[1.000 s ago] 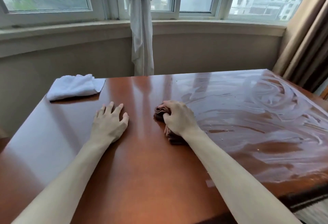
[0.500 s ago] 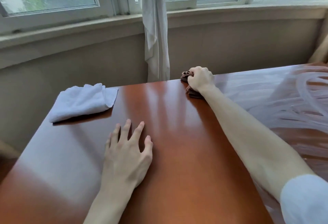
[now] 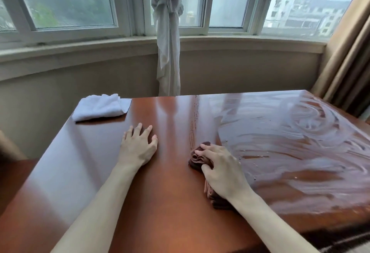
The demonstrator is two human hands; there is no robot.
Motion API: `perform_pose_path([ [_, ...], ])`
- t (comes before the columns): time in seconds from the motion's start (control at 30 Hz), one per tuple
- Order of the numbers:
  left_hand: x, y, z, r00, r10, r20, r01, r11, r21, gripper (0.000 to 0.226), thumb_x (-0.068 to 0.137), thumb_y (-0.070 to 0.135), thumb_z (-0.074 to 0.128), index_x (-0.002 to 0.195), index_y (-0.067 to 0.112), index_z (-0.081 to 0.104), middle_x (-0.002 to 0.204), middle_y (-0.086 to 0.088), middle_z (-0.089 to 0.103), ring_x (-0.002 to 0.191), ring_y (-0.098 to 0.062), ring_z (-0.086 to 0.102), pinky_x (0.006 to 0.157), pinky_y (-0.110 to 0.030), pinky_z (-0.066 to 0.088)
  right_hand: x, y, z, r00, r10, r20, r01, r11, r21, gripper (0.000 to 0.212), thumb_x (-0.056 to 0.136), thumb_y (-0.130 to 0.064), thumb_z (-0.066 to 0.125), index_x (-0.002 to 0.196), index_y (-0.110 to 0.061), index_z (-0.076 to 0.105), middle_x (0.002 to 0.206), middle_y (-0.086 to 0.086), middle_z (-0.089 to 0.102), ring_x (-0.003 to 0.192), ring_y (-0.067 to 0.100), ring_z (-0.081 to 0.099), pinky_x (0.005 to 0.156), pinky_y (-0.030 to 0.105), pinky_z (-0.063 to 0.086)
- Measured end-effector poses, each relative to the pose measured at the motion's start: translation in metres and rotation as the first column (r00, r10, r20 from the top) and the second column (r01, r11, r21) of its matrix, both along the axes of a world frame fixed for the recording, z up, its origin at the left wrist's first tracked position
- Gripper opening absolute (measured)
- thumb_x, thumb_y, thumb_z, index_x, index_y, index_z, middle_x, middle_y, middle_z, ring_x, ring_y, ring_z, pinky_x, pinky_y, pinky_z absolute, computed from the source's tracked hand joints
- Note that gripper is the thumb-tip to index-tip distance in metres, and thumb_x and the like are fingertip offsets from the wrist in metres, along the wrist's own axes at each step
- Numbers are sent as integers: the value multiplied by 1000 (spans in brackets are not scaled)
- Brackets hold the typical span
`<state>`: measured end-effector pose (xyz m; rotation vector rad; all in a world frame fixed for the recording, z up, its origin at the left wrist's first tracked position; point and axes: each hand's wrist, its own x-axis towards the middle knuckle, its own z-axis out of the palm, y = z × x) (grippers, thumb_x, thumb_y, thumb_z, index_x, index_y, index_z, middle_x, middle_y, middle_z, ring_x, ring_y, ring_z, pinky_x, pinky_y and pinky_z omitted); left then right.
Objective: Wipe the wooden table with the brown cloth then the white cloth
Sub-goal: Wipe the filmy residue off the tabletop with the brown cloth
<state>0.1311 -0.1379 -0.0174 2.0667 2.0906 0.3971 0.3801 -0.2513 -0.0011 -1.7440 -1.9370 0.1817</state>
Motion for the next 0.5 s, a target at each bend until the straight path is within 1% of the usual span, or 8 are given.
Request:
perform_pose_path([
  [0.07,1,2,-1,1000,7,-3,-7,1000,5,57,99,51,32,155,36,32,163,-2,26,150,-29,18,123,-46,16,0,-2,1,999,-31,-19,31,1000,1,42,85,-24,62,123,-40,71,137,-26,59,134,1,45,108,29,41],
  [0.13,1,4,-2,1000,8,-6,-8,1000,9,57,99,52,32,155,36,32,164,-2,25,151,-29,17,123,-45,14,2,24,4,999,-35,-13,36,999,11,41,85,-24,60,122,-39,71,136,-24,61,130,5,49,105,32,45],
  [0.23,0,3,-5,1000,-4,-18,4,999,36,63,95,55,24,155,36,32,164,-2,26,150,-29,18,123,-45,15,5,102,7,997,-77,25,77,997,5,34,88,-22,56,117,-31,72,126,-12,67,119,21,57,91,36,49],
  [0.33,0,8,-7,1000,4,-3,-4,999,43,64,93,56,25,154,38,32,164,-1,26,151,-27,17,124,-45,15,6,196,7,983,-175,47,176,984,-9,27,88,-21,53,108,-21,71,115,3,69,108,36,61,81,39,48],
  [0.37,0,9,-8,1000,13,-8,-12,999,52,66,91,58,23,153,39,34,163,0,27,151,-27,18,124,-44,16,4,225,7,979,-200,48,201,980,-11,24,88,-21,53,104,-19,71,111,7,69,105,39,61,78,39,46],
  [0.43,1,10,-9,999,23,-30,-21,997,69,69,87,60,19,152,41,34,162,4,28,150,-24,18,123,-43,17,2,277,9,970,-240,48,241,971,-8,18,87,-19,53,94,-16,68,102,9,68,101,39,62,73,37,42],
  [0.5,1,11,-9,999,25,-45,-22,996,82,70,86,62,17,152,43,33,162,8,27,150,-22,18,123,-41,18,0,323,12,957,-286,39,286,958,0,22,88,-18,53,99,-19,72,104,9,69,106,38,61,76,37,44],
])
